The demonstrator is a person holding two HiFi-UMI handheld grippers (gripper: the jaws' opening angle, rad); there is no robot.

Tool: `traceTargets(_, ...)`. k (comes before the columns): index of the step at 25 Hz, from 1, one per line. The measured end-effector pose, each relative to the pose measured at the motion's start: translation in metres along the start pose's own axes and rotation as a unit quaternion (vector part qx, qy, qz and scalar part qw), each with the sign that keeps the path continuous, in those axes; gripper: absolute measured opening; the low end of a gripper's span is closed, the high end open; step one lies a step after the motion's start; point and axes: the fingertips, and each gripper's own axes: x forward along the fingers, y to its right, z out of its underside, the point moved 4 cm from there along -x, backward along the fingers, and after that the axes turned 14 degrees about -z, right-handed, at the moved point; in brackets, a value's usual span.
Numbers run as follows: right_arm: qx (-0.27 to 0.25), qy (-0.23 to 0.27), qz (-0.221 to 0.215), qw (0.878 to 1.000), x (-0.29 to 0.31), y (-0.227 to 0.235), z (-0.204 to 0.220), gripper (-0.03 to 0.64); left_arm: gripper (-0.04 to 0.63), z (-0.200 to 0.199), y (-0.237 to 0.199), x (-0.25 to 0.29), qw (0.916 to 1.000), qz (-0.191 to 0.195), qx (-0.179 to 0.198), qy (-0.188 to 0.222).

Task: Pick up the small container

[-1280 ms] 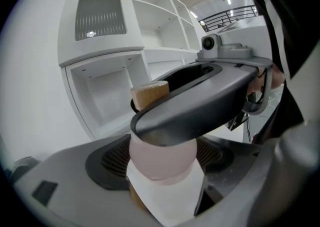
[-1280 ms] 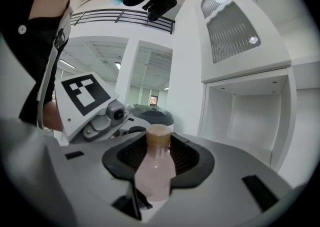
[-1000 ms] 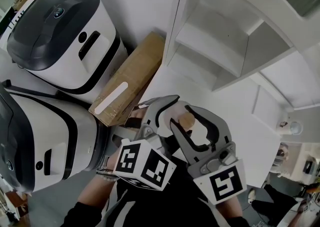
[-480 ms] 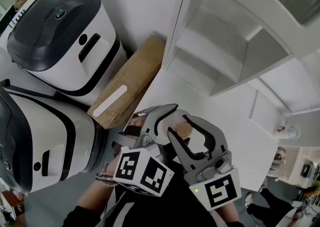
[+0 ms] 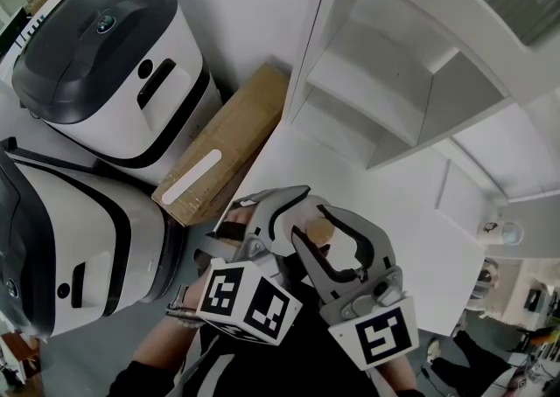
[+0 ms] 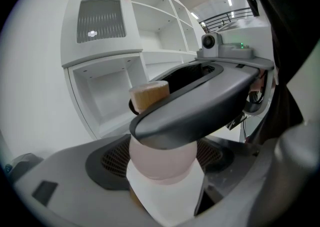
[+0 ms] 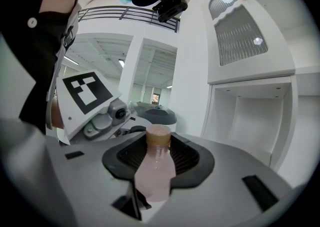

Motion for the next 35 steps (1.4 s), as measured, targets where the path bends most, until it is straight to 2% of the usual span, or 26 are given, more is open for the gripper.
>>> traceTargets(35,-0.002,-0.008,-0.002,1.000,-0.0014,0.0037,0.0044,0.147,0.396,-0.0008,0.0017,0.0059,1.0000,0.004,-0.004,-0.003)
